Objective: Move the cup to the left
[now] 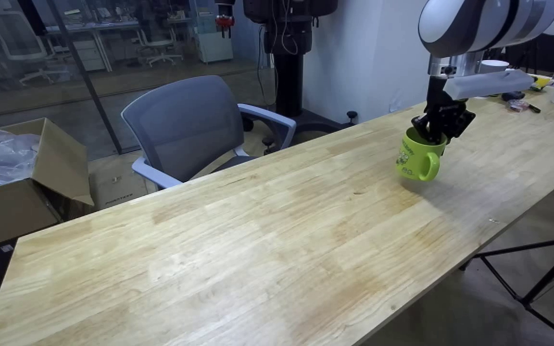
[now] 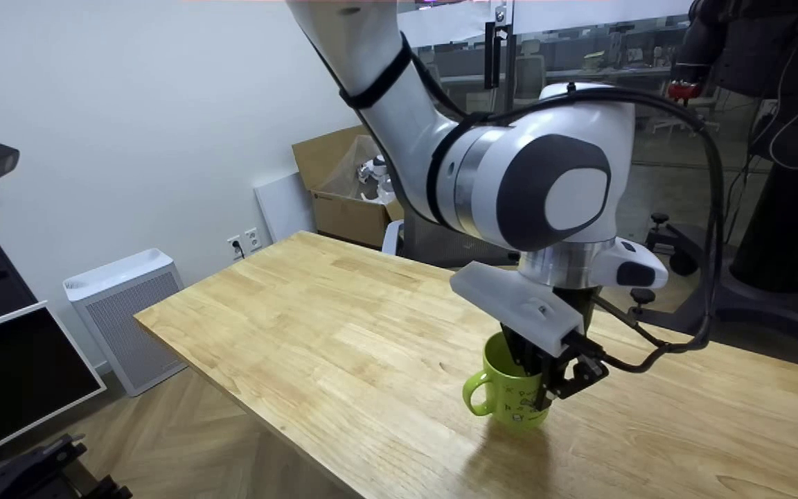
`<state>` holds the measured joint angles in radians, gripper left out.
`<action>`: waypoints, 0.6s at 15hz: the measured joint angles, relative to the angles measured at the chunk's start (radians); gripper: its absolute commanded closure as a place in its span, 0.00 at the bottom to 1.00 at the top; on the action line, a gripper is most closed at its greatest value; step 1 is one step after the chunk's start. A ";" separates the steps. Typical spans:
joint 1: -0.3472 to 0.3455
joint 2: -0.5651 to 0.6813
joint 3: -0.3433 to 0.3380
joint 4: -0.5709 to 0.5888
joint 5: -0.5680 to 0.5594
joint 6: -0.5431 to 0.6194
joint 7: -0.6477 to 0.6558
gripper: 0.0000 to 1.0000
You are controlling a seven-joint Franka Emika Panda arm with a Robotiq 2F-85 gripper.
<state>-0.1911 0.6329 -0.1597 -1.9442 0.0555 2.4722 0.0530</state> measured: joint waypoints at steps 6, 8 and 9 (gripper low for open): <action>0.031 0.005 0.037 0.018 0.001 -0.024 0.000 0.98; 0.041 0.013 0.050 0.026 0.001 -0.035 0.000 0.98; 0.046 0.019 0.056 0.031 0.001 -0.039 0.000 0.98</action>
<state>-0.1452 0.6521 -0.1038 -1.9128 0.0564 2.4332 0.0526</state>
